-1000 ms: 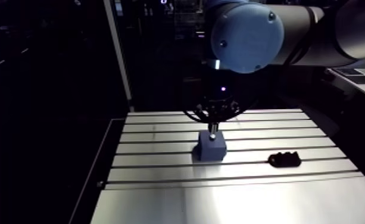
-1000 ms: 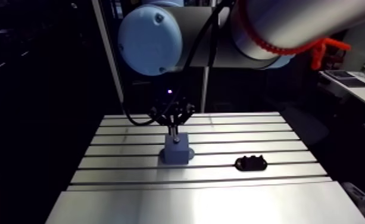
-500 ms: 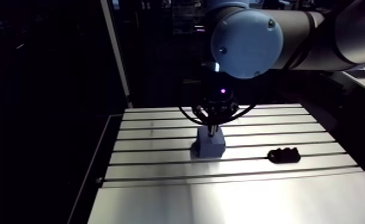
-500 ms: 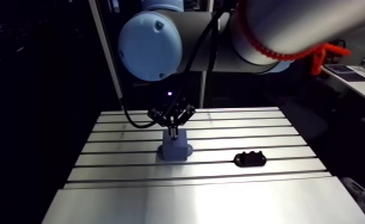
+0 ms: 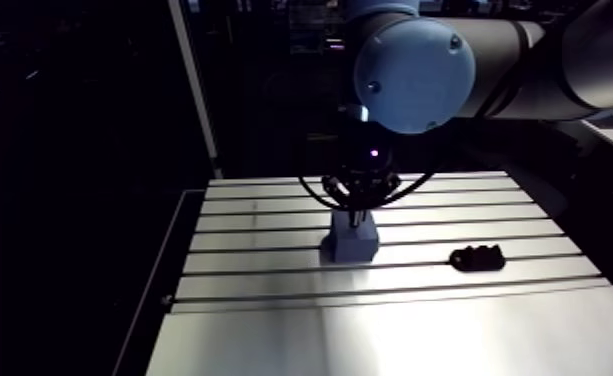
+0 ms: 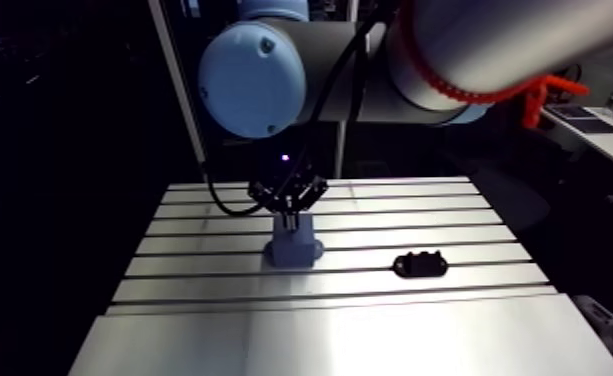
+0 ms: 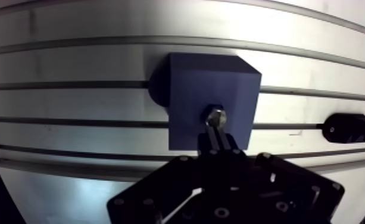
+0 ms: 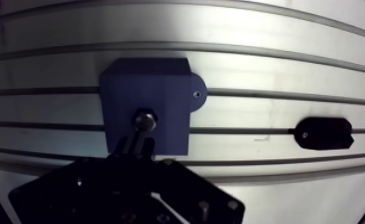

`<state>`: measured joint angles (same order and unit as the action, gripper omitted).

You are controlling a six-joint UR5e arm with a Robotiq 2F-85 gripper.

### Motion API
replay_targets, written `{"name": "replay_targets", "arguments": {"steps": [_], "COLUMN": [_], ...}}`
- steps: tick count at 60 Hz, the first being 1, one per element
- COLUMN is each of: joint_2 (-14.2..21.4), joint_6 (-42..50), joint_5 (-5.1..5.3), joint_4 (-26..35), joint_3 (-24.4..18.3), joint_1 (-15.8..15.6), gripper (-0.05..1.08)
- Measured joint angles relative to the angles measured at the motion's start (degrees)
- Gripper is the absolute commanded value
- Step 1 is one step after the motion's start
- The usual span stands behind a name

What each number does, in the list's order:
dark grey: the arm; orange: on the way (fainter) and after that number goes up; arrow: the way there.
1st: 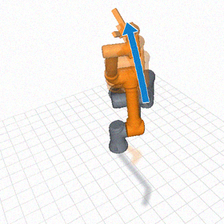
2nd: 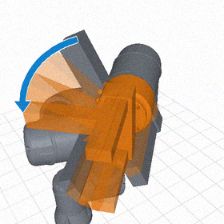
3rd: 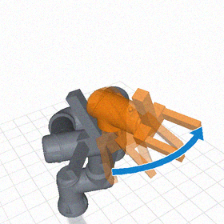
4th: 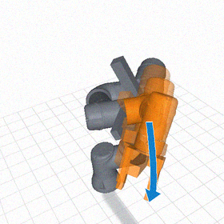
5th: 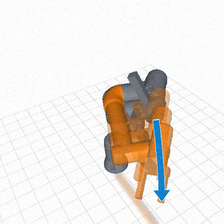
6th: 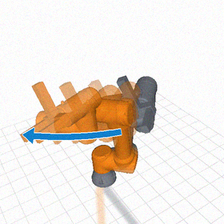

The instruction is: Pick up the M10 bolt and insert it into the hex recess until seated.

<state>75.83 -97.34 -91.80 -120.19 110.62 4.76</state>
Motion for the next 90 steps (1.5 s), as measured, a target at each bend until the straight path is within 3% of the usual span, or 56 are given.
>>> {"name": "replay_targets", "arguments": {"steps": [90], "joint_2": [-0.9], "joint_6": [-0.1], "joint_5": [-0.17], "joint_4": [-0.3], "joint_3": [0.2], "joint_1": [0.0], "gripper": [1.08]}}
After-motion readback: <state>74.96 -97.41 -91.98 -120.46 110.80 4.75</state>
